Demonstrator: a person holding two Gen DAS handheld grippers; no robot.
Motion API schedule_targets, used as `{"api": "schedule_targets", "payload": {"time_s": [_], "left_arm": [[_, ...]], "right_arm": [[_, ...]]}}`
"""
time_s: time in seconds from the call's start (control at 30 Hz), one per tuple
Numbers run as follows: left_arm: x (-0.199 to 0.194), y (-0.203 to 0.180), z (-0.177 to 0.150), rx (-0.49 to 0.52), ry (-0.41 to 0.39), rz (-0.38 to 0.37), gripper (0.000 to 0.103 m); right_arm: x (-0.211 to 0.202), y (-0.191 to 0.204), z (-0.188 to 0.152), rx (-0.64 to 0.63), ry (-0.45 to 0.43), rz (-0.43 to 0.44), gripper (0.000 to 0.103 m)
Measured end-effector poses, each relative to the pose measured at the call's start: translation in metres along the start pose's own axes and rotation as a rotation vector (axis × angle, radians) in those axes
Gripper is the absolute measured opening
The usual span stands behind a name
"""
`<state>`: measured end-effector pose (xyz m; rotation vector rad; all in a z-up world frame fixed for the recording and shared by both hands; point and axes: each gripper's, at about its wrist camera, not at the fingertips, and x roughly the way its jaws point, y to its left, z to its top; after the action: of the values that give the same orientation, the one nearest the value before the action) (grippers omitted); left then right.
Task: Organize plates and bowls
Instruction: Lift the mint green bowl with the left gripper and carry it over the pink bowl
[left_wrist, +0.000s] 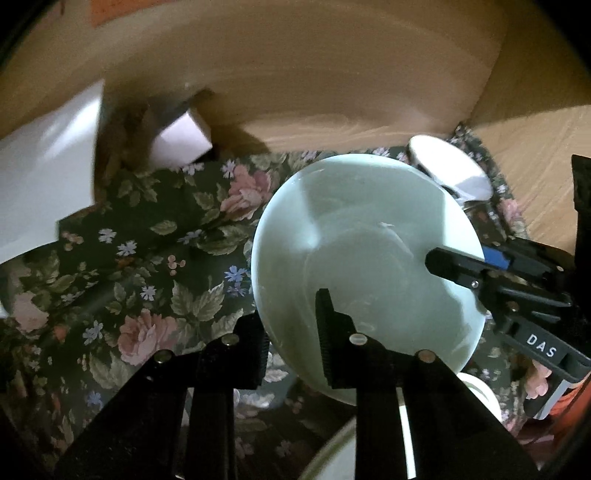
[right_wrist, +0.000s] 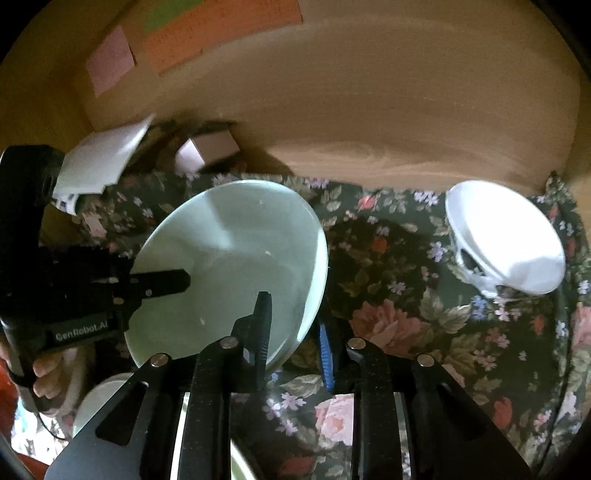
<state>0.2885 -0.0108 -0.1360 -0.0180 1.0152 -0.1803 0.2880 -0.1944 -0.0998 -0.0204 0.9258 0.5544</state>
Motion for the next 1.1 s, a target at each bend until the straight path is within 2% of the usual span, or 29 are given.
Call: {"api": "schedule_targets", "payload": {"time_s": [0.27, 0.53, 1.1], "left_arm": [[-0.045, 0.003, -0.018, -0.036, -0.081, -0.018, 0.023], [-0.086, 0.008, -0.045, -0.057, -0.149, 0.004, 0.023], [-0.134, 0.049, -0.116, -0.156, -0.184, 0.070, 0.023]], "right_arm": [[-0.029, 0.022, -0.002, -0.023, -0.057, 0.004, 0.021], [-0.050, 0.052, -0.006, -0.063, -0.093, 0.026, 0.021], [-0.047, 0.122, -0.030, -0.144, -0.076, 0.110, 0.021]]}}
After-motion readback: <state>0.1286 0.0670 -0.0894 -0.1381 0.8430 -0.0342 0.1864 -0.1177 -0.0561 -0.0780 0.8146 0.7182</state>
